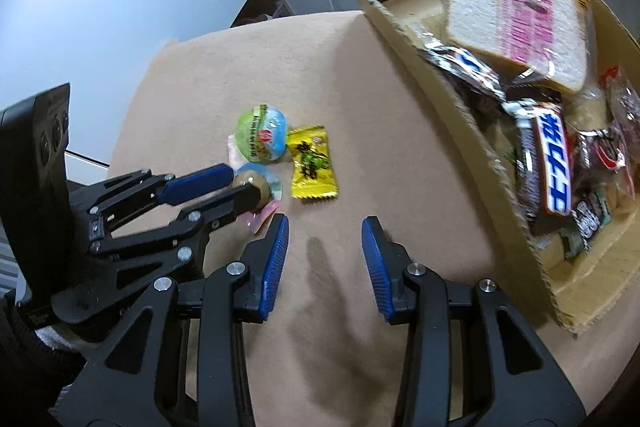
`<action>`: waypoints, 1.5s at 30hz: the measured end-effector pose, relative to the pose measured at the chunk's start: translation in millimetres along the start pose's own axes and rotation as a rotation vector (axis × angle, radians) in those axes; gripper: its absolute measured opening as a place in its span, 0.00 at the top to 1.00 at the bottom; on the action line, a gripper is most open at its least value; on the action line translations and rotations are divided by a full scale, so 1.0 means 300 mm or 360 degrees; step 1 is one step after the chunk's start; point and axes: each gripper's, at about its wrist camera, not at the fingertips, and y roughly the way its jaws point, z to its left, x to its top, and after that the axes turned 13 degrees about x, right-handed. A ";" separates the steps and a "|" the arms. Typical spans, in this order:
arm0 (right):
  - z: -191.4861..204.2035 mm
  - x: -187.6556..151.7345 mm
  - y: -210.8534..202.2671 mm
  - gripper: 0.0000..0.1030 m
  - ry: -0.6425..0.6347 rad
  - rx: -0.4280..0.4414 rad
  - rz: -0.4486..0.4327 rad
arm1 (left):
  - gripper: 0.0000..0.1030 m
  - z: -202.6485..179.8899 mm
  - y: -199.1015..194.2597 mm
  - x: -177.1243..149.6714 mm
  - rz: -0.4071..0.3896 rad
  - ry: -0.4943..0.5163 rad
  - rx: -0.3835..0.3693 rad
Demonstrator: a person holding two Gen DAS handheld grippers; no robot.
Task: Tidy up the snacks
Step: 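Grasp the brown kiwi-shaped candy with the left gripper while the right grasps the yellow candy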
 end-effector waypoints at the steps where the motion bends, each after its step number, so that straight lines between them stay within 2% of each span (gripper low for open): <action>1: 0.007 0.006 0.010 0.60 -0.0007 0.0000 0.0001 | 0.72 0.007 -0.003 -0.006 0.0000 -0.0002 0.0003; 8: 0.027 0.074 0.104 0.60 -0.0065 -0.0104 0.0020 | 0.73 0.038 -0.025 -0.031 -0.0014 -0.0050 0.0007; 11: 0.041 0.100 0.129 0.60 -0.0124 -0.0147 0.0033 | 0.73 0.047 -0.037 -0.039 -0.0027 -0.0094 -0.0026; 16: 0.078 0.114 0.157 0.60 -0.0208 -0.0193 0.0078 | 0.73 0.010 -0.034 -0.049 -0.0046 -0.0017 -0.0024; 19: 0.086 0.117 0.161 0.67 -0.0261 -0.0245 0.0092 | 0.74 -0.009 -0.007 -0.045 -0.0030 0.0023 0.0037; 20: 0.086 0.116 0.161 0.73 -0.0279 -0.0266 0.0097 | 0.74 -0.006 0.000 -0.045 -0.0027 0.0013 0.0035; 26: 0.080 0.117 0.165 0.76 -0.0285 -0.0265 0.0095 | 0.76 -0.011 -0.001 -0.049 -0.0067 0.0014 0.0052; 32: 0.049 0.079 0.092 0.76 -0.0201 -0.0180 0.0057 | 0.76 0.035 -0.027 -0.055 -0.0055 -0.0104 0.0005; 38: 0.053 0.066 0.035 0.76 -0.0190 -0.0156 0.0007 | 0.76 0.039 -0.066 -0.049 -0.0077 -0.0125 -0.0005; 45: 0.061 0.059 -0.113 0.76 -0.0189 -0.0130 -0.0101 | 0.76 0.020 -0.148 -0.015 -0.0164 -0.0121 -0.0031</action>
